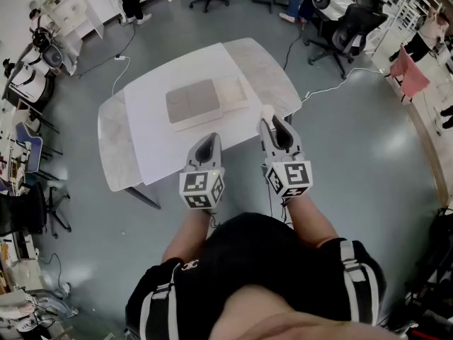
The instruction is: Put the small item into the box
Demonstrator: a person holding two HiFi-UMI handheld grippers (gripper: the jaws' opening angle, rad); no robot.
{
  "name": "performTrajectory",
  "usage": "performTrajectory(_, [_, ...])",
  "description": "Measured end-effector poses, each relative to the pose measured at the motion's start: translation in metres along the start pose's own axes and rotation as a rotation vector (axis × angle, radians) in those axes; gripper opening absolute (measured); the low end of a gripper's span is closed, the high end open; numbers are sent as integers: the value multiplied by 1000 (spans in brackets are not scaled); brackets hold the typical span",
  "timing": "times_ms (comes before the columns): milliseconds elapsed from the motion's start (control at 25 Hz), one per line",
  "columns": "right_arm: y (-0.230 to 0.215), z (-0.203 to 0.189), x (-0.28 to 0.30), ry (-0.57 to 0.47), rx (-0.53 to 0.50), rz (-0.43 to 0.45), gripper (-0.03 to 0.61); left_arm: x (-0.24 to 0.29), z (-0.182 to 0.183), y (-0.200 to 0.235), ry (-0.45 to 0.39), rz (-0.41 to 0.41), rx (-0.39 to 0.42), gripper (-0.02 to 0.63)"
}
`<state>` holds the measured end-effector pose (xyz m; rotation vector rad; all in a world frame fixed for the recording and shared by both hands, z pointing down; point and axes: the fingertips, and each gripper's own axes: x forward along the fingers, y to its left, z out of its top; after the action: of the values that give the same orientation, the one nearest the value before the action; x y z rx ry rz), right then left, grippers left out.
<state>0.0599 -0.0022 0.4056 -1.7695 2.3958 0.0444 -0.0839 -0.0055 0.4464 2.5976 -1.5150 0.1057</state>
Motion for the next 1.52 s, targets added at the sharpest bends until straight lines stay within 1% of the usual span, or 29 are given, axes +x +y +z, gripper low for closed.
performTrajectory(160, [3, 2, -6, -3, -10, 7, 106, -5, 2, -6, -4, -4, 10, 5])
performTrajectory(360, [-2, 4, -8, -8, 33, 16, 106, -5, 3, -10, -4, 4, 11, 5])
performTrajectory(520, [-10, 6, -9, -6, 28, 26, 106, -2, 5, -17, -7, 12, 9, 5])
performTrajectory(840, [-31, 11, -8, -15, 26, 64, 106, 13, 10, -40, -21, 34, 18, 5])
performTrajectory(1040, [-51, 9, -14, -17, 26, 92, 106, 24, 5, -61, -31, 53, 7, 5])
performTrajectory(1240, [-70, 10, -16, -20, 17, 106, 106, 37, 4, -79, -35, 54, 15, 5])
performTrajectory(1520, [-77, 1, -1, -8, 33, 106, 106, 55, 7, -72, -50, 45, 12, 5])
